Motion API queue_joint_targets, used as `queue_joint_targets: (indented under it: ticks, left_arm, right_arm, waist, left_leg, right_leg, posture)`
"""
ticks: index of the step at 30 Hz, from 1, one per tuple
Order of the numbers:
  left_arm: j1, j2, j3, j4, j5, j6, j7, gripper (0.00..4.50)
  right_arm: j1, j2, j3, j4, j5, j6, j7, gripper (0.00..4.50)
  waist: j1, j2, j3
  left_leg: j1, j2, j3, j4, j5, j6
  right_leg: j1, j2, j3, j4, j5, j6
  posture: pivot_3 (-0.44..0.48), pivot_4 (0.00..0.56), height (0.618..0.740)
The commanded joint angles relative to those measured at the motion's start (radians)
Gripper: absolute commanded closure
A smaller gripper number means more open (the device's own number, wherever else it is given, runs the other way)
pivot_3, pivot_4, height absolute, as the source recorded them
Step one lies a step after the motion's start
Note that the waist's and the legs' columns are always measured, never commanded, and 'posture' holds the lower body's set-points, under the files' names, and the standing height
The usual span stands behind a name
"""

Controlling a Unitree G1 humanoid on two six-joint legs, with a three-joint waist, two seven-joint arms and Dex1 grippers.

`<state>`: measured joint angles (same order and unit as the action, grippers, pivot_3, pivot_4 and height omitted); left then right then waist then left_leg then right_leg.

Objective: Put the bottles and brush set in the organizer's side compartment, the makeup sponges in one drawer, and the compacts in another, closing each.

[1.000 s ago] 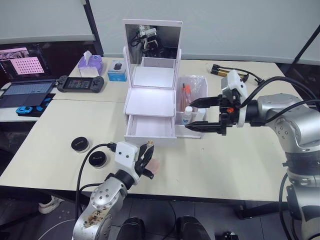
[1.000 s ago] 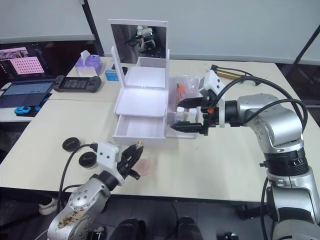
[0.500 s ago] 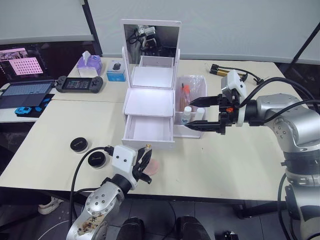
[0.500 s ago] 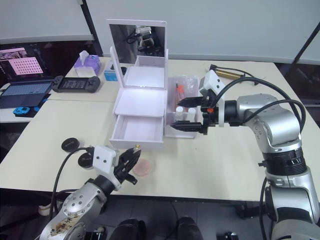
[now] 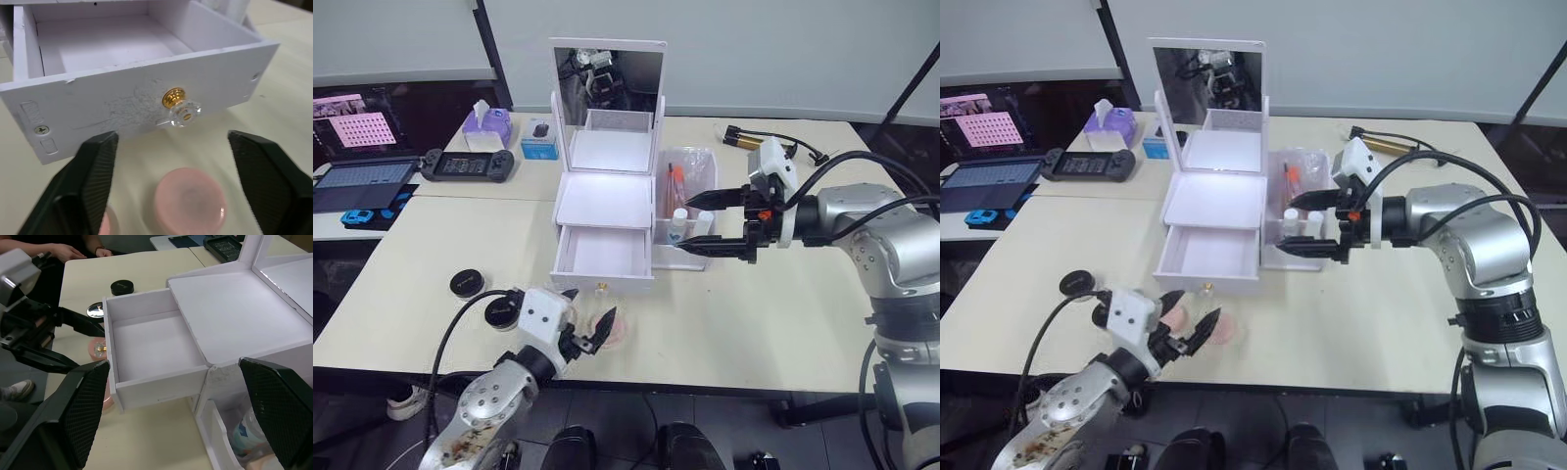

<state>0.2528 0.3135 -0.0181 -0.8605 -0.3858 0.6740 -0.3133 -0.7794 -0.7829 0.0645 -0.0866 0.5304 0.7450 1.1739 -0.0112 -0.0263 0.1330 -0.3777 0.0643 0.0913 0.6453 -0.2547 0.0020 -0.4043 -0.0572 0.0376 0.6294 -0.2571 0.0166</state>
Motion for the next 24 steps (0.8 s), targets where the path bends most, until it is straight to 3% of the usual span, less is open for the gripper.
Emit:
queue_joint_targets:
  ticks: [1, 6, 11, 13, 18, 24]
  left_arm:
    - [0.035, 0.073, 0.145, -0.01, -0.161, -0.047, -0.161, 0.04]
    - [0.04, 0.236, 0.402, 0.154, -0.28, -0.07, -0.333, 0.04]
    - [0.021, 0.354, 0.527, 0.373, -0.317, -0.08, -0.456, 0.04]
    - [0.011, 0.414, 0.582, 0.57, -0.288, -0.127, -0.544, 0.04]
    - [-0.079, 0.538, 0.61, 0.951, -0.167, -0.294, -0.627, 0.04]
    - [-0.174, 0.598, 0.627, 1.221, -0.05, -0.491, -0.603, 0.04]
  right_arm:
    - [-0.018, -0.049, -0.039, -0.008, -0.006, -0.035, 0.028, 0.0]
    - [0.025, -0.128, -0.081, -0.012, 0.018, -0.028, 0.073, 0.0]
    - [0.12, -0.212, -0.119, 0.108, -0.039, -0.132, 0.12, 0.0]
    - [0.174, -0.242, -0.153, 0.223, -0.072, -0.196, 0.127, 0.0]
    - [0.239, -0.233, -0.254, 0.364, -0.087, -0.314, 0.081, 0.0]
    - [0.402, -0.187, -0.355, 0.384, -0.124, -0.435, -0.032, 0.0]
  waist:
    - [0.0, 0.0, 0.0]
    - [0.001, 0.0, 0.0]
    - [0.003, 0.0, 0.0]
    - [0.002, 0.0, 0.0]
    - [-0.002, 0.0, 0.0]
    - [-0.002, -0.001, 0.0]
  left_leg:
    - [0.0, 0.0, 0.0, 0.0, 0.0, 0.0]
    - [0.001, 0.0, 0.0, 0.0, 0.0, 0.0]
    - [0.001, 0.0, 0.001, 0.0, 0.0, 0.0]
    - [0.002, 0.0, 0.002, 0.0, 0.0, 0.0]
    - [0.002, 0.002, 0.01, -0.002, 0.0, 0.0]
    - [0.004, 0.004, 0.014, -0.003, 0.0, 0.0]
  right_leg:
    - [0.0, 0.0, 0.0, 0.0, 0.0, 0.0]
    - [0.0, 0.0, -0.002, 0.0, -0.001, -0.001]
    - [0.0, 0.0, -0.003, -0.001, -0.001, -0.001]
    - [0.0, 0.0, -0.002, -0.001, -0.001, -0.001]
    - [-0.001, 0.001, -0.003, 0.0, -0.003, -0.004]
    - [-0.001, 0.0, -0.003, 0.0, -0.003, -0.004]
  posture:
    - [0.0, 0.15, 0.732]
    - [0.0, 0.15, 0.732]
    - [0.0, 0.15, 0.732]
    - [0.0, 0.15, 0.732]
    - [0.0, 0.15, 0.732]
    - [0.0, 0.15, 0.732]
